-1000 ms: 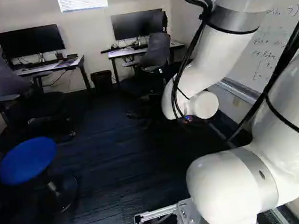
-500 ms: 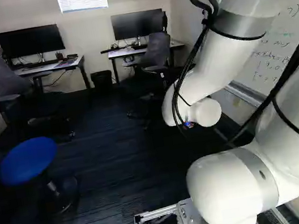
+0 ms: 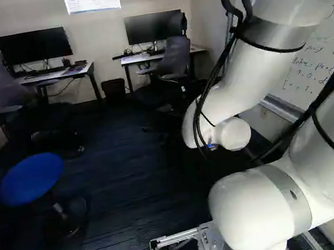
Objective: Open the door and move inside
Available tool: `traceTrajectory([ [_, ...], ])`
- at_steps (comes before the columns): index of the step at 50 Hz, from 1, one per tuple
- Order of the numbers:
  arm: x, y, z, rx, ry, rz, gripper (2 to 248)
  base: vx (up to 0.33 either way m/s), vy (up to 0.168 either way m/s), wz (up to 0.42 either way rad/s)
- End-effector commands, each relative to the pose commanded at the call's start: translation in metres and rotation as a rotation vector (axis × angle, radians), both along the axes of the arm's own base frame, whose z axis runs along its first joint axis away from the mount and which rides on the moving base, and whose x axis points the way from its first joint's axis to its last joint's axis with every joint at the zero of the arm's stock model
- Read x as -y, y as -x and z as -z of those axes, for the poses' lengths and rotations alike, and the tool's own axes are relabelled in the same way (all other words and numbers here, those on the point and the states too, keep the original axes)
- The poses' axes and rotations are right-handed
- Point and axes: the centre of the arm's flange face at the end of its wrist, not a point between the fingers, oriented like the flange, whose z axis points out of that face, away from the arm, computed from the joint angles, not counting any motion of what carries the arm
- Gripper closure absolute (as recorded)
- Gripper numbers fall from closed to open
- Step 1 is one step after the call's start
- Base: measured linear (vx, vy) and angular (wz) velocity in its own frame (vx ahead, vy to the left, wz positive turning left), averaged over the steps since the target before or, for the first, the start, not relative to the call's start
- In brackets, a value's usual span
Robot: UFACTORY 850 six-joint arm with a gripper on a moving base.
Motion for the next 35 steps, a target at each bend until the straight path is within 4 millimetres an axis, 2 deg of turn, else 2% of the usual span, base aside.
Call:
traceTrajectory([
  [35,0.0000,0.0003,0.0002,0.000,0.000,0.000,3,0.000,0.000,0.000],
])
